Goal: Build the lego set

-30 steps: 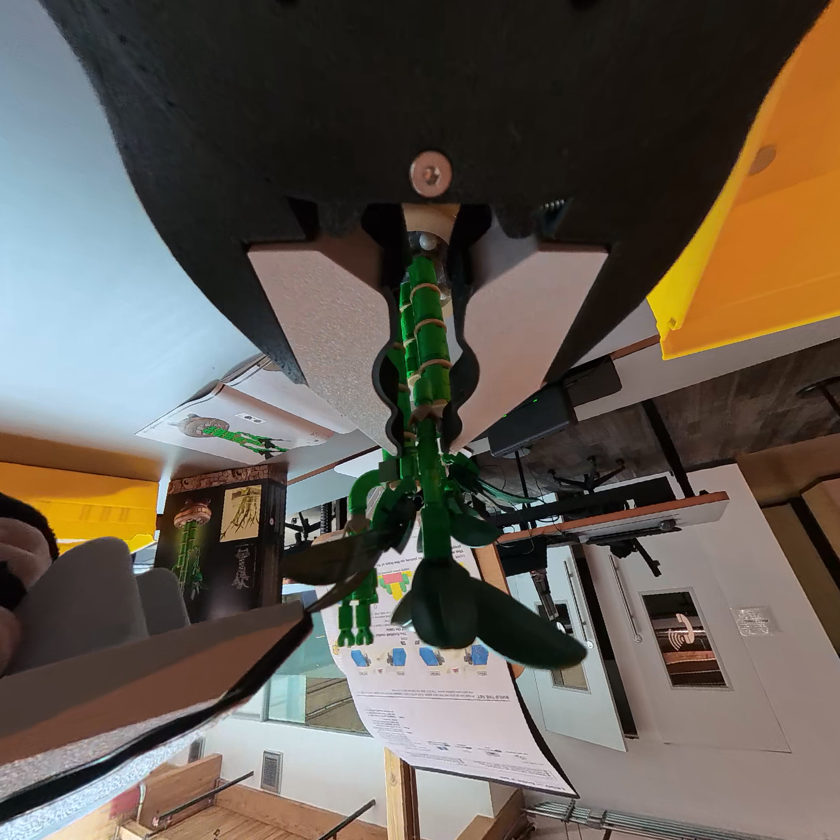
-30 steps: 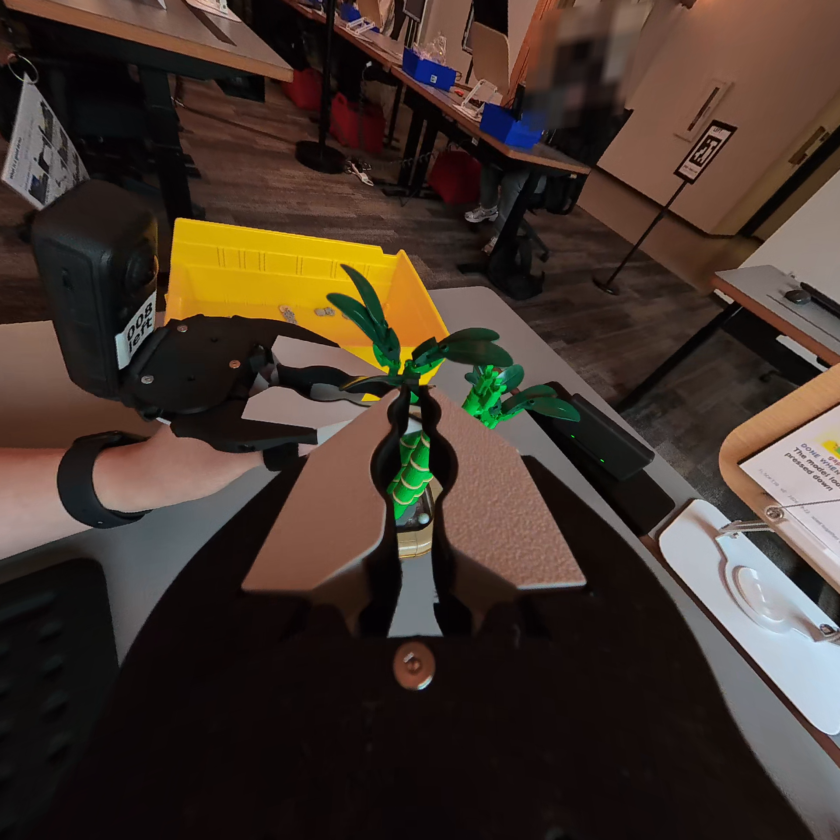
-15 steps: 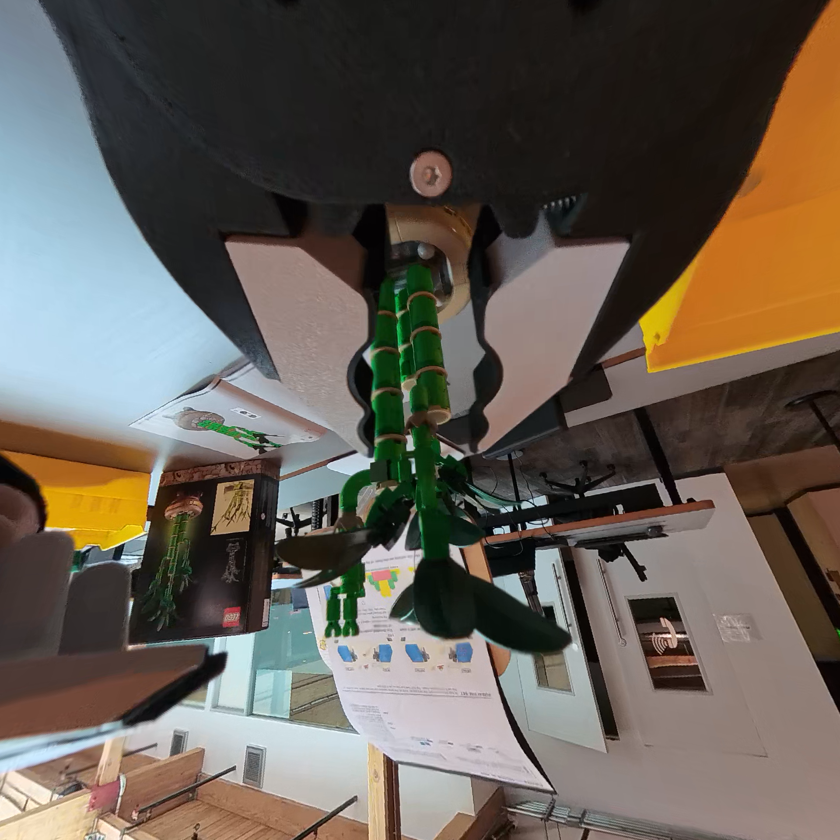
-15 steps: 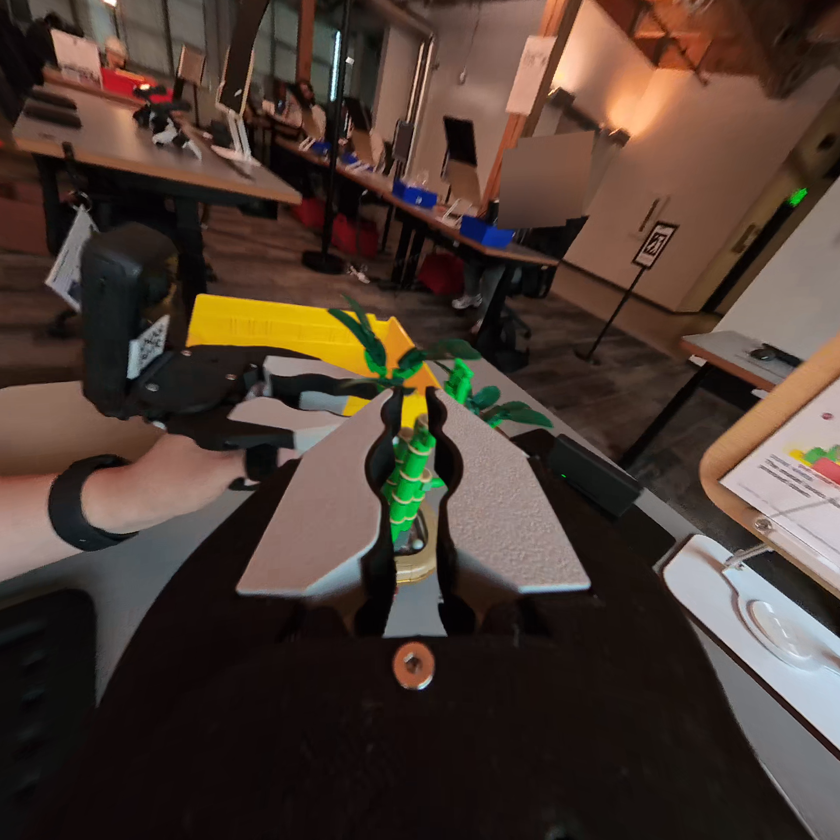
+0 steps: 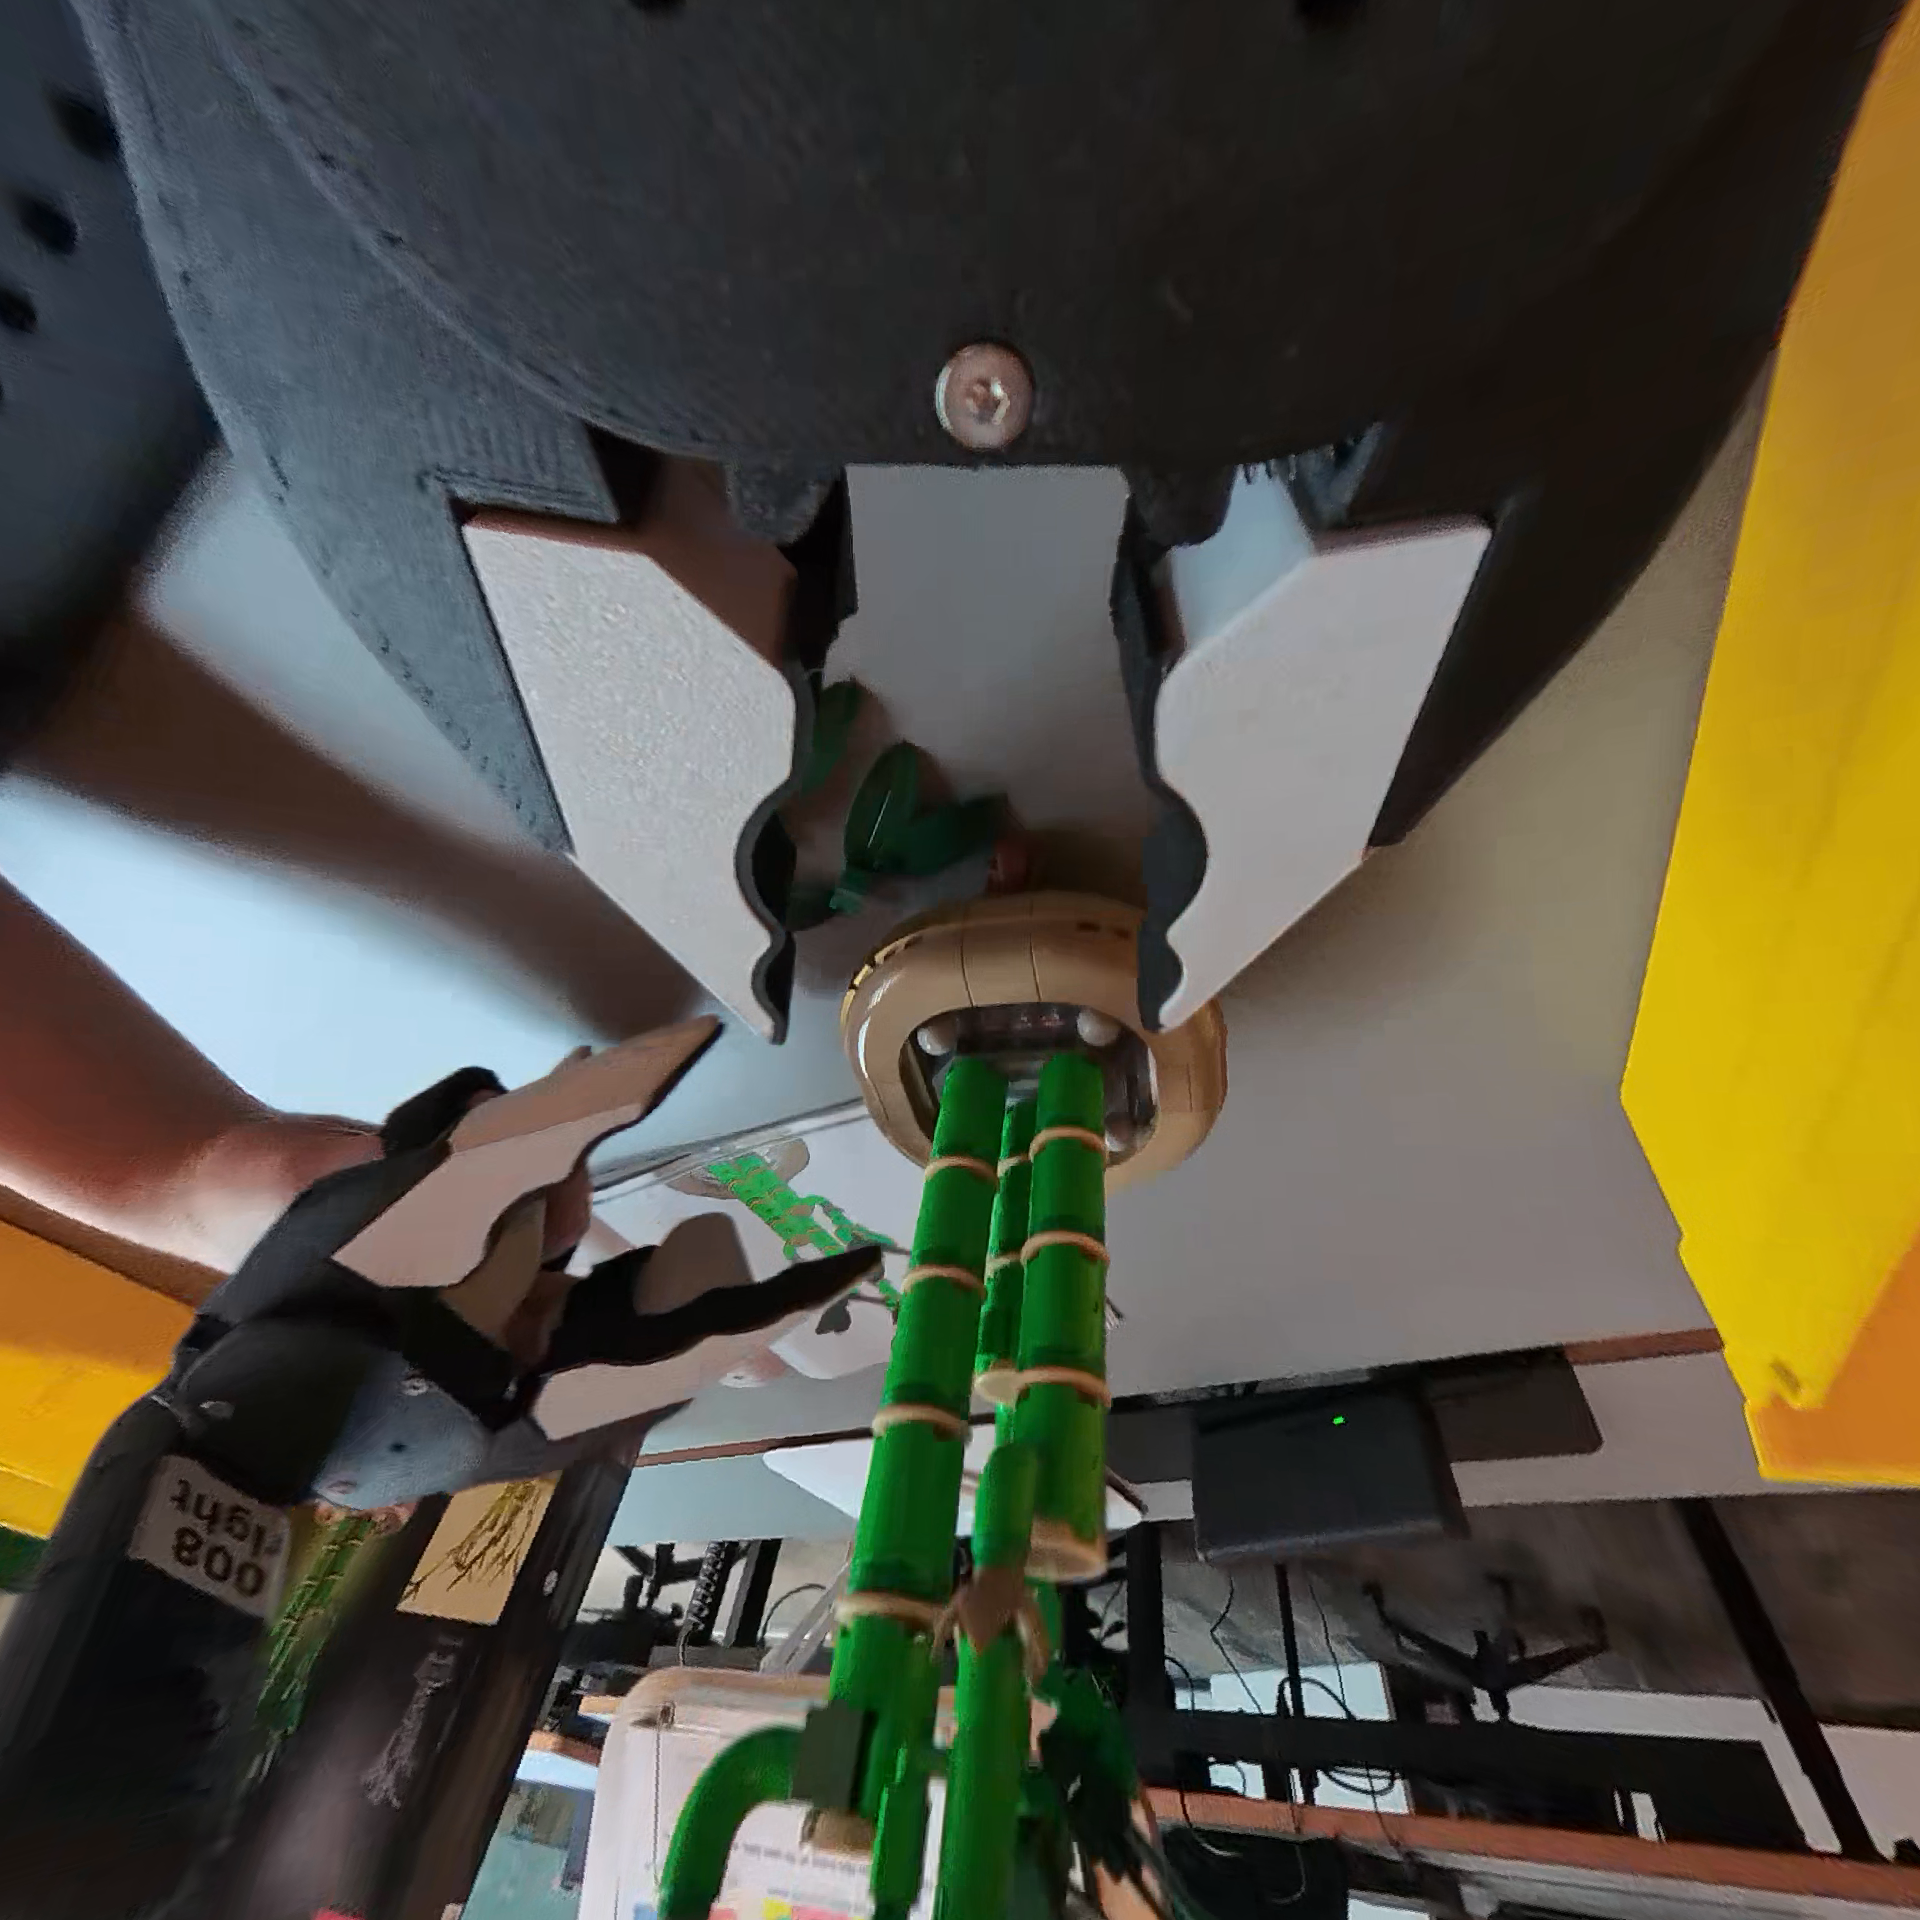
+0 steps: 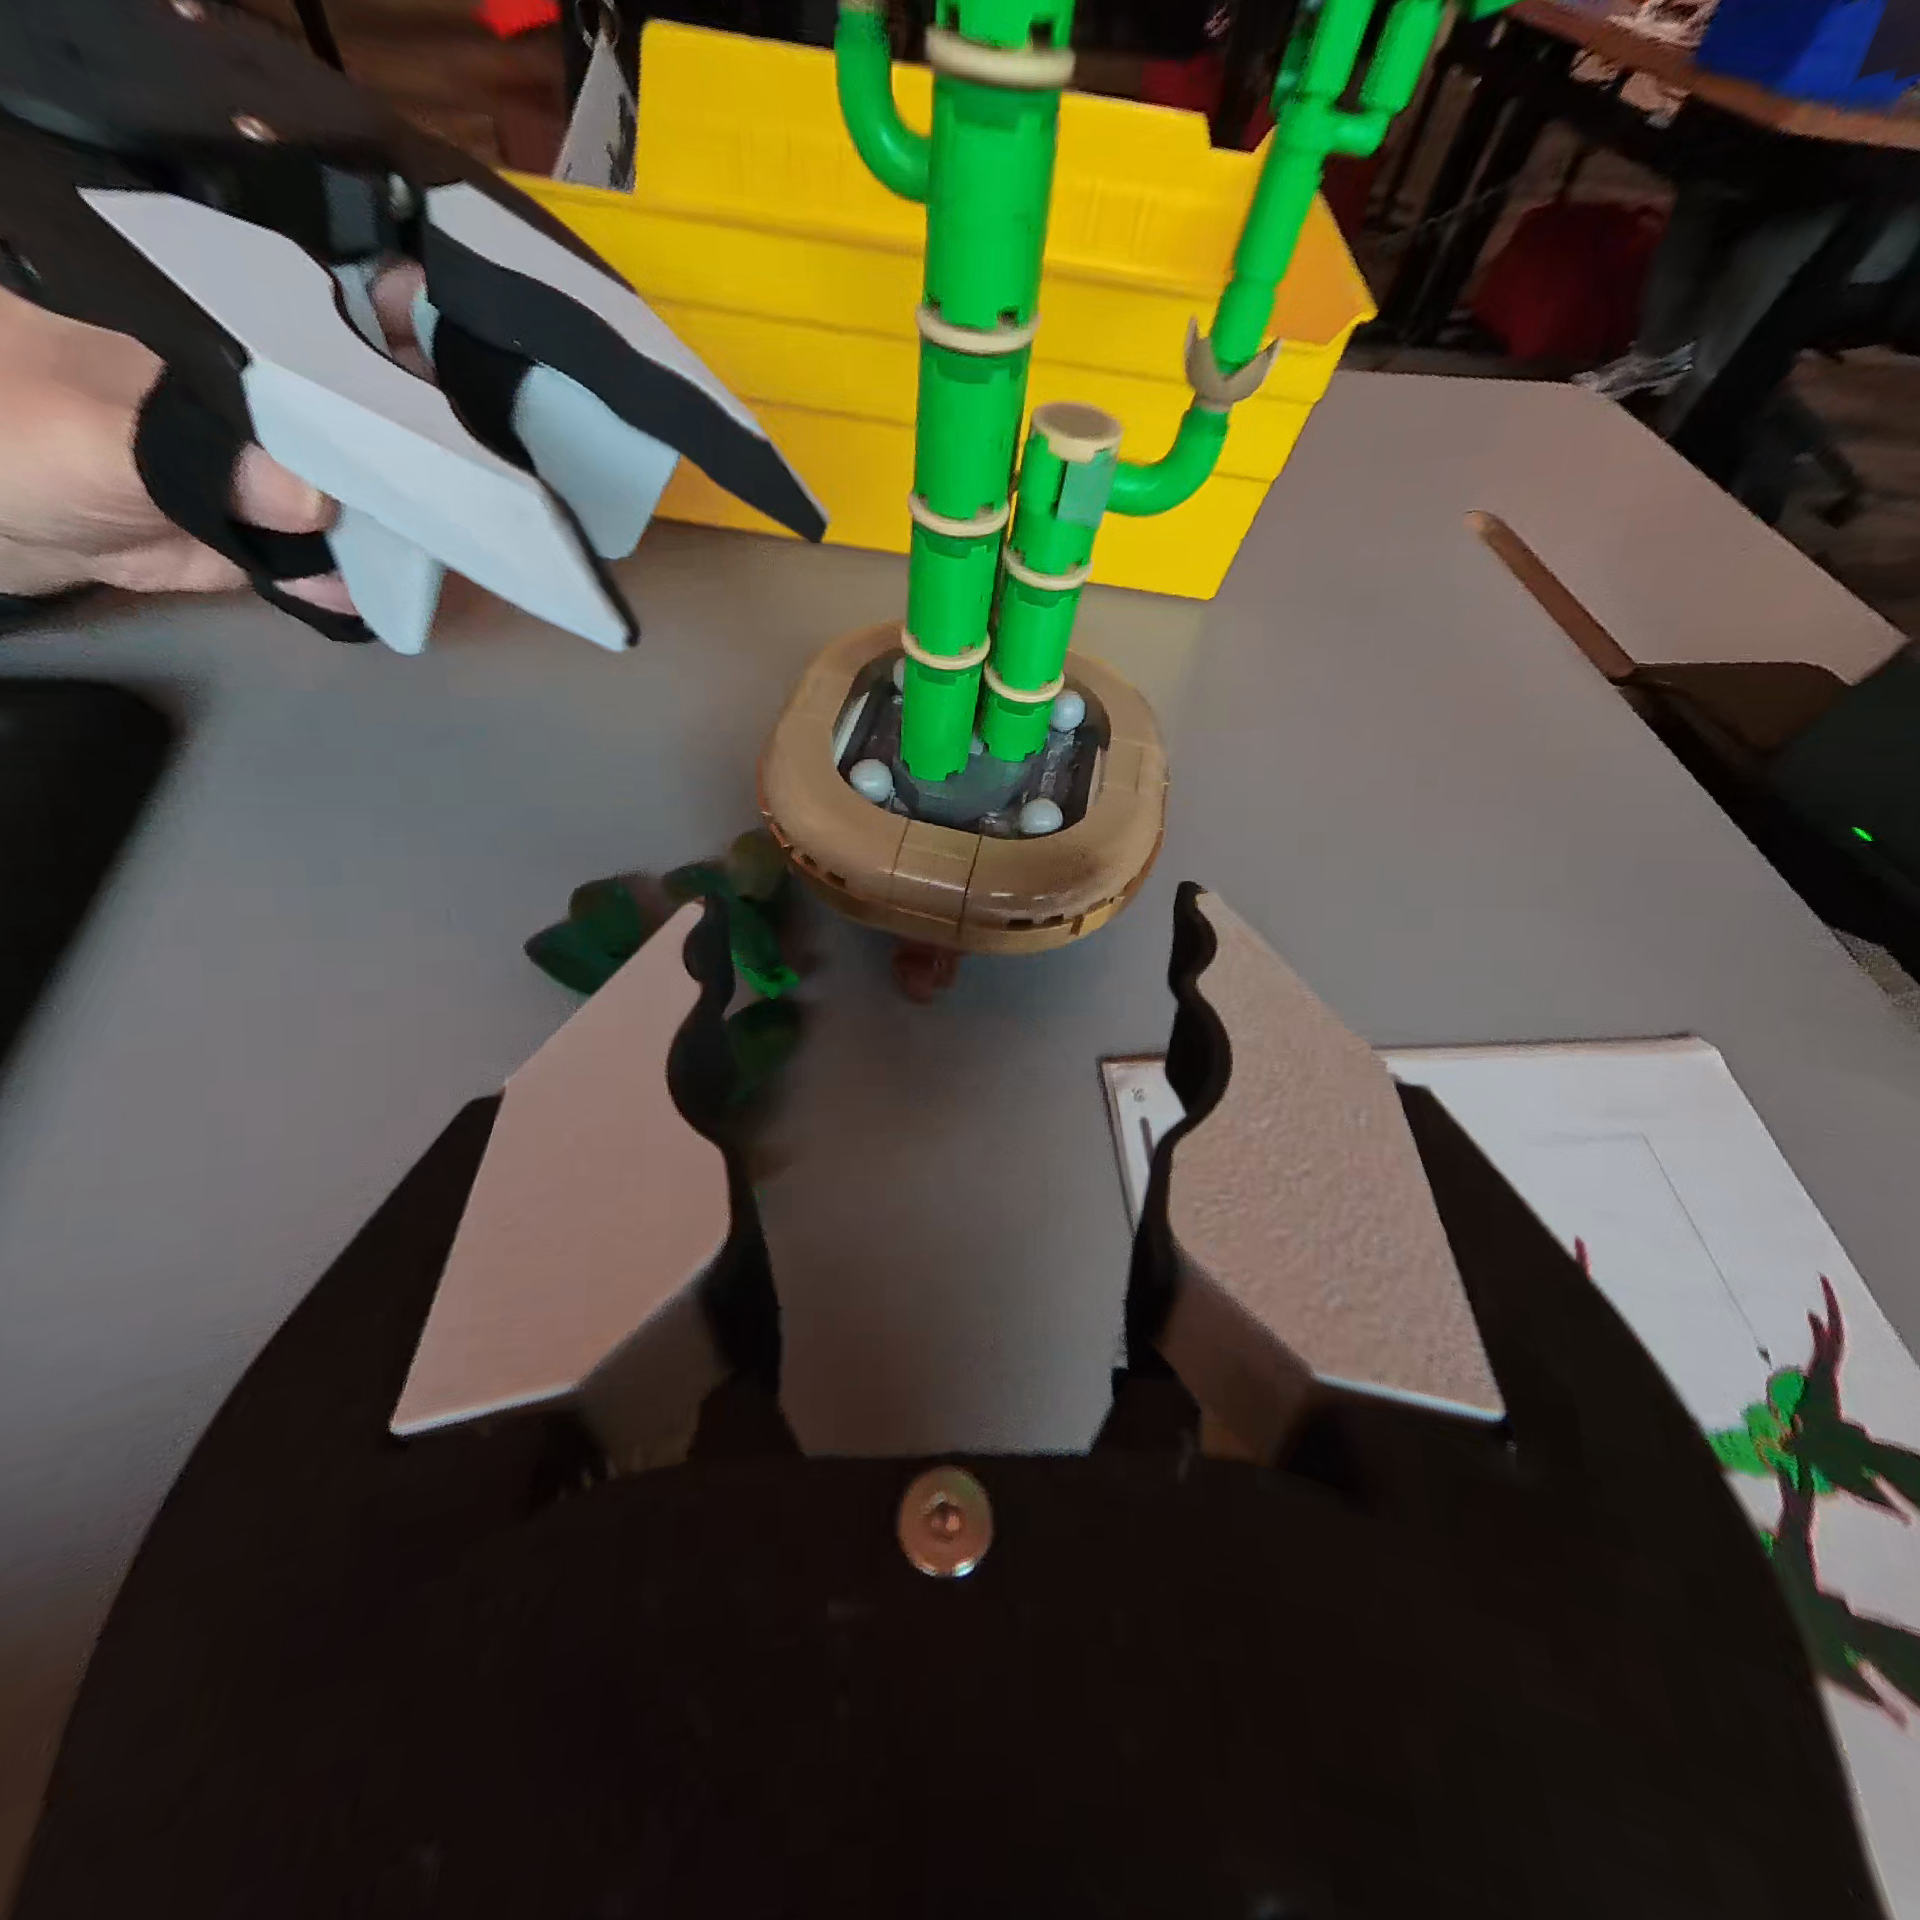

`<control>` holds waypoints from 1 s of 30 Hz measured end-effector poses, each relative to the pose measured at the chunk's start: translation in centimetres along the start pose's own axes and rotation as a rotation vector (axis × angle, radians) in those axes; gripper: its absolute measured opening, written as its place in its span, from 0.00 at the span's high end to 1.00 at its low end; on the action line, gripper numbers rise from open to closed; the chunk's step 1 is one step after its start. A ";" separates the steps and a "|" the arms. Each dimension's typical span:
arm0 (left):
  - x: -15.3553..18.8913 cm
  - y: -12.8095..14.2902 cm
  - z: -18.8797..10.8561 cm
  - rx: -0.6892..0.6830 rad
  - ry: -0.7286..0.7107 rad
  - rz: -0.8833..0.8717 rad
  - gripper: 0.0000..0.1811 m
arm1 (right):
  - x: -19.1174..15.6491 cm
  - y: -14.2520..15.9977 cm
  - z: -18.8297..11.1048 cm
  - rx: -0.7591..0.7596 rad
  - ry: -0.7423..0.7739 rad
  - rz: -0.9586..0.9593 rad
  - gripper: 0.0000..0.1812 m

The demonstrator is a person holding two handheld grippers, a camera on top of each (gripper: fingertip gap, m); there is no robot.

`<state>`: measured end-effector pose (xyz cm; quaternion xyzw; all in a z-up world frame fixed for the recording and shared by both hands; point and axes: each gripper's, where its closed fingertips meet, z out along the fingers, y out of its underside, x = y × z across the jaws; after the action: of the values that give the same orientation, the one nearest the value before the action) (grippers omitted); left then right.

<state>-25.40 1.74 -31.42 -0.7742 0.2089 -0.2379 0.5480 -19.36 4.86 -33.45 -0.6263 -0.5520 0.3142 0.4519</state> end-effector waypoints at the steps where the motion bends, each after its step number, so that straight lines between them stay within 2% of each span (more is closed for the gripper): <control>1: 0.2 0.4 0.1 -0.014 0.005 -0.002 0.65 | 0.2 0.1 0.6 -0.007 -0.008 -0.012 0.53; 8: 0.8 2.4 1.2 -0.092 -0.015 0.069 0.68 | 0.7 1.0 2.9 -0.030 -0.068 -0.013 0.49; 15: -0.2 2.4 1.6 -0.085 -0.072 0.075 0.69 | -0.2 1.9 3.4 -0.086 -0.072 -0.024 0.48; 17: -0.5 2.4 1.9 -0.099 -0.083 0.103 0.65 | -0.6 1.9 3.1 -0.092 -0.071 -0.010 0.48; 19: -0.5 2.4 2.4 -0.125 -0.070 0.126 0.52 | -1.3 1.9 2.6 -0.101 -0.078 0.005 0.50; 22: -1.3 2.4 3.0 -0.166 -0.075 0.147 0.44 | -3.1 1.8 1.9 -0.123 -0.115 0.000 0.58; 23: -1.4 2.3 3.0 -0.168 -0.066 0.129 0.44 | -3.2 1.7 1.7 -0.127 -0.106 -0.014 0.61; 27: -1.6 2.2 2.6 -0.144 -0.049 0.025 0.49 | -1.7 1.1 2.0 -0.085 -0.042 0.017 0.56; 30: -1.8 2.4 2.3 -0.133 -0.057 0.028 0.53 | -1.9 1.5 2.6 -0.075 -0.073 0.072 0.56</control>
<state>-25.63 3.78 -34.60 -0.8125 0.2193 -0.1936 0.5043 -21.41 3.57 -36.01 -0.6505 -0.5564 0.3320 0.3963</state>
